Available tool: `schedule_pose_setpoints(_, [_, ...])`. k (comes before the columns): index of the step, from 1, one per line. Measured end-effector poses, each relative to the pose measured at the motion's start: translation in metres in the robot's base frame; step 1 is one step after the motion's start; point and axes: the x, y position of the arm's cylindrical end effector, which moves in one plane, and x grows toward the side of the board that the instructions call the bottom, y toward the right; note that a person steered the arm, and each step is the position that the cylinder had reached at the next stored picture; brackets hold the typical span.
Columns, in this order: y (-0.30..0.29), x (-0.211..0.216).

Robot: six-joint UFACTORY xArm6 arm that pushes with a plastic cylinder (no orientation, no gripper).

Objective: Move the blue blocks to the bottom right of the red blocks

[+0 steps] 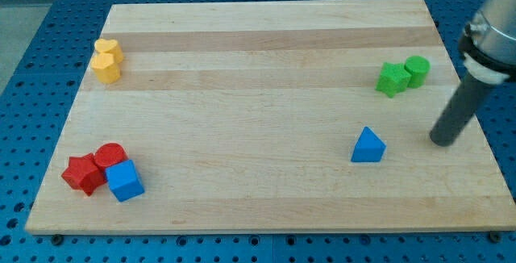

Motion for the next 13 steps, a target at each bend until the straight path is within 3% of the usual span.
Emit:
schedule_pose_setpoints(1, [-0.108, 0.025])
schedule_pose_setpoints(2, [-0.13, 0.034])
schedule_pose_setpoints(3, [-0.073, 0.024])
schedule_pose_setpoints(4, [-0.081, 0.045])
schedule_pose_setpoints(5, [-0.152, 0.049])
schedule_pose_setpoints(6, [-0.169, 0.049])
schedule_pose_setpoints(7, [-0.154, 0.05])
schedule_pose_setpoints(8, [-0.196, 0.058])
schedule_pose_setpoints(10, [-0.175, 0.068])
schedule_pose_setpoints(11, [-0.208, 0.073])
schedule_pose_setpoints(13, [-0.347, 0.066])
